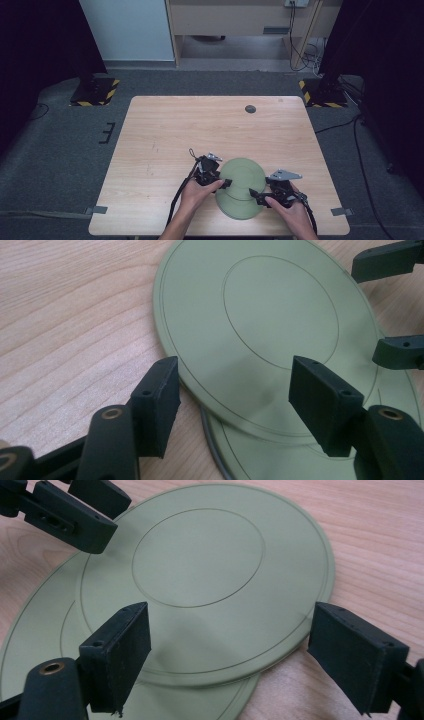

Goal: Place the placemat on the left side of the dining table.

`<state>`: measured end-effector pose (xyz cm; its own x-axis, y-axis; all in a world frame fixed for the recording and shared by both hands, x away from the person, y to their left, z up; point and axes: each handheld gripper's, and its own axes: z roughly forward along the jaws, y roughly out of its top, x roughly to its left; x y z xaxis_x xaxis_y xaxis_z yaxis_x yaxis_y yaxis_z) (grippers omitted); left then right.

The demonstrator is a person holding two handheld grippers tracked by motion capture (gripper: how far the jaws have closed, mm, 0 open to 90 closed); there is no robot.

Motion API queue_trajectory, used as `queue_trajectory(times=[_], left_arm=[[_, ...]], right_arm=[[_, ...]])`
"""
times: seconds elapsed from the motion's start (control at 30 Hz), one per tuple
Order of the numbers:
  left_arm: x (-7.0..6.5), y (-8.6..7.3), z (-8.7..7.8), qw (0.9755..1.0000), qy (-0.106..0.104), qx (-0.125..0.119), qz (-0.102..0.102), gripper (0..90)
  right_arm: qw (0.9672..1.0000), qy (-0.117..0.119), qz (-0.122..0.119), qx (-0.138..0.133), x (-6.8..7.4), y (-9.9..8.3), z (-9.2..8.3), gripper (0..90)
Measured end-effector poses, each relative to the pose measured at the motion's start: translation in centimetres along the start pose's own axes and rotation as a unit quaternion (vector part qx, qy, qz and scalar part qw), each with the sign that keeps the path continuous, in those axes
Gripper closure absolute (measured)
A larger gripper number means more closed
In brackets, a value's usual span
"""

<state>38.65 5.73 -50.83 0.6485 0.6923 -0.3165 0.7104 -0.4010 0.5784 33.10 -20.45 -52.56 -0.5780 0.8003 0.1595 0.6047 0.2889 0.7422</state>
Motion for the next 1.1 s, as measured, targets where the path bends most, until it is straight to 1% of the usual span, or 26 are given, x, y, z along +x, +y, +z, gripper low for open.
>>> queue_trajectory(times=[0.07, 0.1, 0.2, 0.23, 0.3, 0.37, 0.4, 0.43, 0.57, 0.67, 0.73, 0.77, 0.83, 0.9, 0.93, 0.97, 1.0, 1.07, 1.1], left_arm=[[0.3, 0.1, 0.1, 1.0, 0.007, 0.0, -0.001, 35.4], [0.5, 0.2, 0.3, 0.9999, 0.014, -0.001, -0.007, 34.7], [1.2, 0.3, 0.5, 0.9996, 0.019, -0.003, -0.019, 32.7], [1.2, 0.4, 0.6, 0.9996, 0.017, -0.004, -0.022, 33.0], [1.2, 0.6, 0.7, 0.9997, 0.012, -0.001, -0.02, 32.8], [1.0, 0.6, 0.9, 0.9998, -0.004, 0.0, -0.021, 32.8], [0.9, 0.7, 1.0, 0.9997, -0.006, 0.001, -0.022, 32.6], [0.8, 0.8, 1.1, 0.9997, -0.005, 0.003, -0.022, 30.3], [0.7, 1.1, 1.2, 0.9995, -0.002, 0.006, -0.029, 28.9], [0.7, 1.2, 1.2, 0.9994, 0.002, 0.005, -0.035, 32.3], [0.8, 1.3, 1.1, 0.9993, 0.003, -0.001, -0.038, 35.7], [0.7, 1.3, 0.9, 0.9992, 0.003, -0.008, -0.04, 37.5], [0.5, 1.6, 0.3, 0.9989, 0.001, -0.028, -0.038, 41.2], [0.1, 2.0, -0.4, 0.9983, -0.006, -0.046, -0.036, 44.0], [0.0, 2.2, -0.6, 0.9979, -0.009, -0.053, -0.035, 47.8], [-0.2, 2.3, -0.9, 0.9973, -0.012, -0.064, -0.032, 47.8], [-0.5, 2.5, -1.1, 0.9965, -0.023, -0.072, -0.036, 50.0], [-0.8, 2.8, -1.2, 0.9957, -0.034, -0.079, -0.034, 57.2], [-1.0, 3.0, -1.2, 0.996, -0.032, -0.078, -0.029, 57.2]], right_arm=[[1.0, -0.009, -0.002, -0.002, -0.1, 0.1, 0.0, 16.6], [0.9999, -0.012, -0.002, -0.002, -0.2, 0.1, 0.0, 16.6], [0.9998, -0.018, 0.002, 0.004, -0.5, -0.1, 0.2, 16.3], [0.9999, -0.016, 0.004, 0.003, -0.6, -0.2, 0.2, 16.3], [0.9999, -0.014, 0.006, 0.003, -0.7, -0.2, 0.2, 16.3], [0.9999, -0.013, 0.006, 0.002, -0.7, -0.2, 0.2, 16.4], [0.9999, -0.012, 0.007, 0.003, -0.7, -0.2, 0.3, 16.4], [0.9999, -0.01, 0.008, 0.003, -0.7, -0.2, 0.3, 16.4], [0.9999, -0.005, 0.009, 0.001, -0.6, -0.3, 0.4, 17.2], [1.0, -0.006, 0.007, 0.002, -0.4, -0.3, 0.6, 16.0], [1.0, -0.005, 0.007, 0.003, -0.4, -0.3, 0.6, 15.8], [1.0, -0.005, 0.007, 0.003, -0.4, -0.3, 0.6, 15.7], [1.0, -0.004, 0.006, 0.003, -0.5, -0.3, 0.6, 15.6], [1.0, -0.004, 0.006, 0.003, -0.5, -0.3, 0.7, 15.5], [1.0, -0.004, 0.007, 0.004, -0.4, -0.3, 0.7, 15.3], [1.0, -0.004, 0.007, 0.004, -0.4, -0.3, 0.7, 15.3], [1.0, -0.005, 0.006, 0.003, -0.4, -0.3, 0.7, 15.2], [1.0, -0.007, 0.006, 0.003, -0.4, -0.2, 0.7, 15.1], [1.0, -0.007, 0.006, 0.003, -0.3, -0.2, 0.7, 15.1]])
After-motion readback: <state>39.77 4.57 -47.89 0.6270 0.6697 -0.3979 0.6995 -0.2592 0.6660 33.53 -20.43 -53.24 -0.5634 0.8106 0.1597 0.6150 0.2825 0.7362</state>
